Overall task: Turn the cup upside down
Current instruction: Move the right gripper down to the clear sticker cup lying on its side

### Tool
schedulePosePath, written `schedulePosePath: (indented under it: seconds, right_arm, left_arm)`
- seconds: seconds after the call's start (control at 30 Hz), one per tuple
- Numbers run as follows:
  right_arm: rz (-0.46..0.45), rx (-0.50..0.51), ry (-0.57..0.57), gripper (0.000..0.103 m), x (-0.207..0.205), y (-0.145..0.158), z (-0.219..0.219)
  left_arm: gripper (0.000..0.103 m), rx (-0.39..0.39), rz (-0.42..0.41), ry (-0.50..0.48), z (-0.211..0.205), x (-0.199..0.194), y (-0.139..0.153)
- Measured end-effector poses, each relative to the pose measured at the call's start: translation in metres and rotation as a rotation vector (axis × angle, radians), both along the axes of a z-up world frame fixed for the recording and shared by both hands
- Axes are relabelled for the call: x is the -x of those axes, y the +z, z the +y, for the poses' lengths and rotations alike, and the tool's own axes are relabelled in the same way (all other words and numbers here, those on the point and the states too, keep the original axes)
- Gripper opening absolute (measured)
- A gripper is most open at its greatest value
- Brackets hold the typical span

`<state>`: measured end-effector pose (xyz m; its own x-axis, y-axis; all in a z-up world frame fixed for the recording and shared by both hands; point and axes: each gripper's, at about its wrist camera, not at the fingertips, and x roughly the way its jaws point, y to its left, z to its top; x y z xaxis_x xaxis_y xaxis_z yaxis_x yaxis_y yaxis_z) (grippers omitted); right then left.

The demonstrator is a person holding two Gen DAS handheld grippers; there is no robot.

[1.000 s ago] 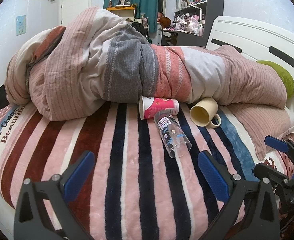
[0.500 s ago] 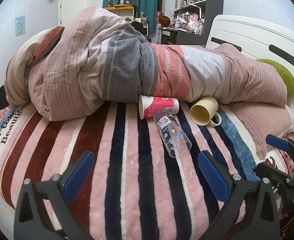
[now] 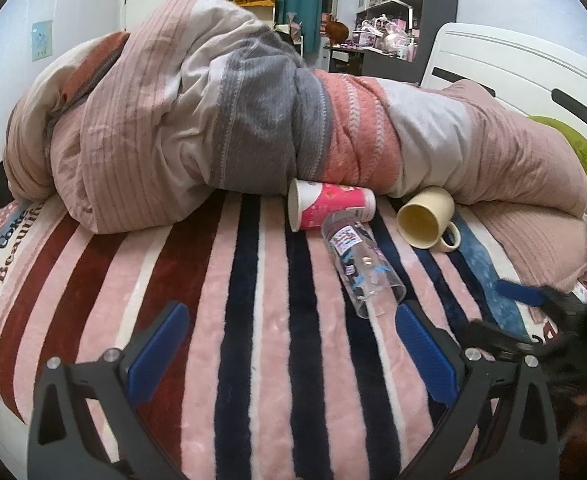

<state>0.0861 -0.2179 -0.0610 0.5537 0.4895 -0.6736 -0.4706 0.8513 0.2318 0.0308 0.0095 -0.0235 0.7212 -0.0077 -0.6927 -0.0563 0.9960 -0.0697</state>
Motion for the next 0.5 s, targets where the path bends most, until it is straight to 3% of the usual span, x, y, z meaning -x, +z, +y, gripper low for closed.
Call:
schedulePosePath:
  seconds: [0.23,0.4,0.5]
  right_arm:
    - [0.187,-0.059,-0.01,0.101,-0.074,-0.066,0.033]
    - [0.265,-0.097,-0.04,0.087,-0.102,-0.086,0.044]
    - [0.276,-0.137,-0.039,0.068,-0.106,-0.086,0.043]
  left_arm:
    - [0.103,0.111,0.029,0.002,0.029,-0.016,-0.021]
    - [0.102,0.129,0.045,0.002,0.04,-0.019,-0.033]
    - [0.102,0.166,0.044,-0.014,0.041,-0.018,-0.036]
